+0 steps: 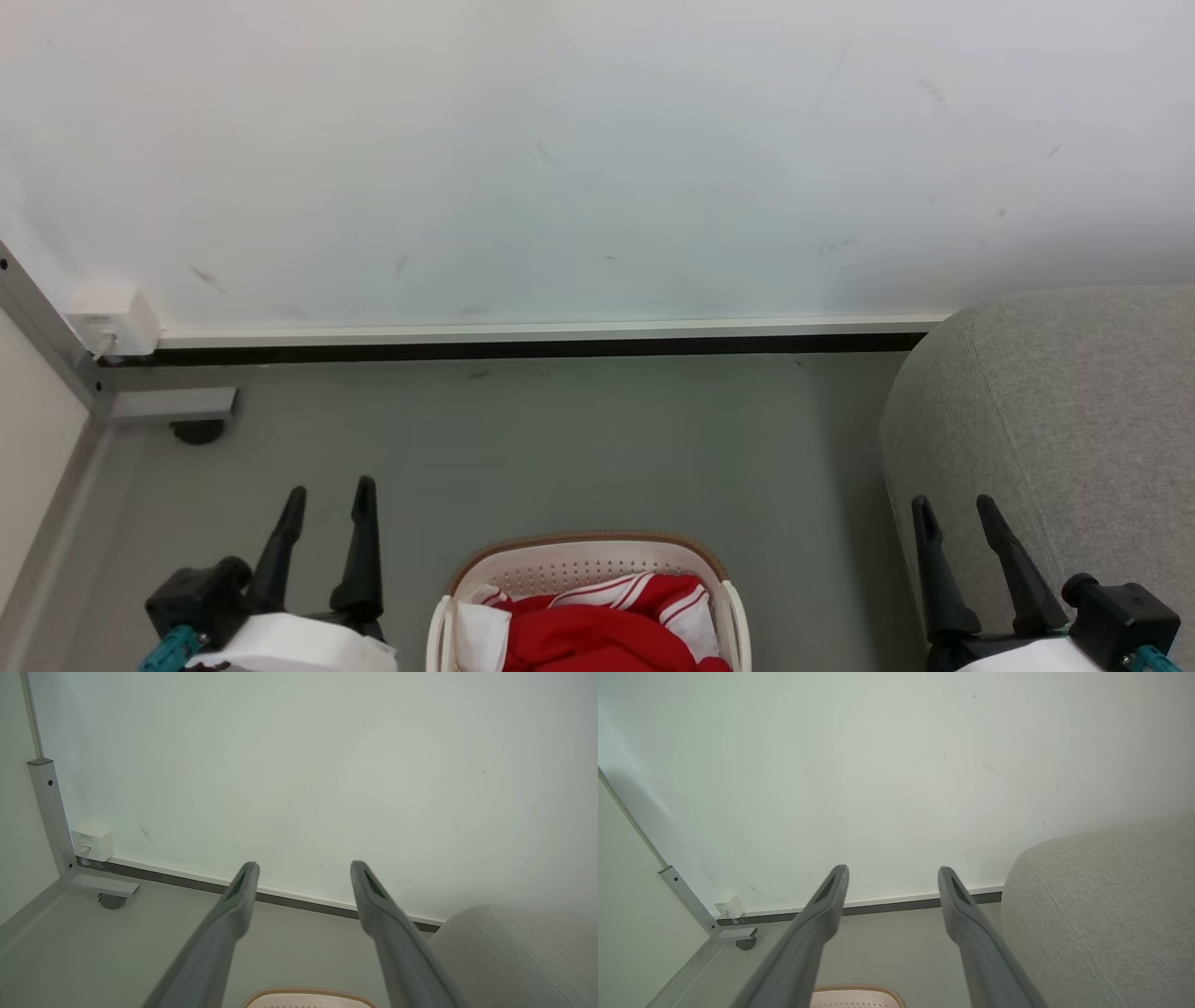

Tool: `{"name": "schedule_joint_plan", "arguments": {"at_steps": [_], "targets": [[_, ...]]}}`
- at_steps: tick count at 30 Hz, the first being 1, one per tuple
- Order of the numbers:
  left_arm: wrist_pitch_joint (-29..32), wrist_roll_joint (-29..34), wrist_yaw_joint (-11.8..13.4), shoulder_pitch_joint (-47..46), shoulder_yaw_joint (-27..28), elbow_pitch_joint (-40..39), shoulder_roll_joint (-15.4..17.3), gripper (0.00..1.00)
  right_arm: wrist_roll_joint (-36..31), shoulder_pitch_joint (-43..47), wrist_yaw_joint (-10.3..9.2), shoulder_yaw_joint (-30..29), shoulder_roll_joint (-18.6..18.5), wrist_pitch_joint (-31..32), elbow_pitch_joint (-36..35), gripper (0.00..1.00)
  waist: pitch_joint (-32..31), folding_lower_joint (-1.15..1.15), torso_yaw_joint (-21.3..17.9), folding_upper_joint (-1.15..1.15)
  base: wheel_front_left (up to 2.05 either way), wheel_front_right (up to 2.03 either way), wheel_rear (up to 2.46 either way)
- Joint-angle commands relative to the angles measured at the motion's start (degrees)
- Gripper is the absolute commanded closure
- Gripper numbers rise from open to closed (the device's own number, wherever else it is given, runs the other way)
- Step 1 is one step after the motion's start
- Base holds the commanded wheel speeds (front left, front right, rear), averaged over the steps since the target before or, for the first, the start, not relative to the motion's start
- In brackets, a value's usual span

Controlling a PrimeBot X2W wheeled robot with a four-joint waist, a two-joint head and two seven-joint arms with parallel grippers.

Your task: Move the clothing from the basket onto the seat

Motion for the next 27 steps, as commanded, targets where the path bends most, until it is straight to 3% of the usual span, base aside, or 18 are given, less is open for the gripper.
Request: {"name": "schedule_joint_plan", "arguments": {"at_steps": [1, 27], "targets": [[-0.5, 1.1, -0.2, -0.8, 0.1, -0.5, 0.5, 0.0, -1.3, -0.4, -0.08, 0.1, -0.5, -0.6, -0.5, 0.0, 0.0, 0.0, 0.0, 0.0, 0.0, 0.0, 0.0], [-3.5, 11.9, -1.8, -1.3, 0.8, -0.3, -0.5, 0.0, -9.5, 0.4, -0.11, 0.3, -0.5, -3.6, -3.6, 0.0, 1.0, 0.0, 0.3, 0.0, 0.0, 0.0, 0.0]]}}
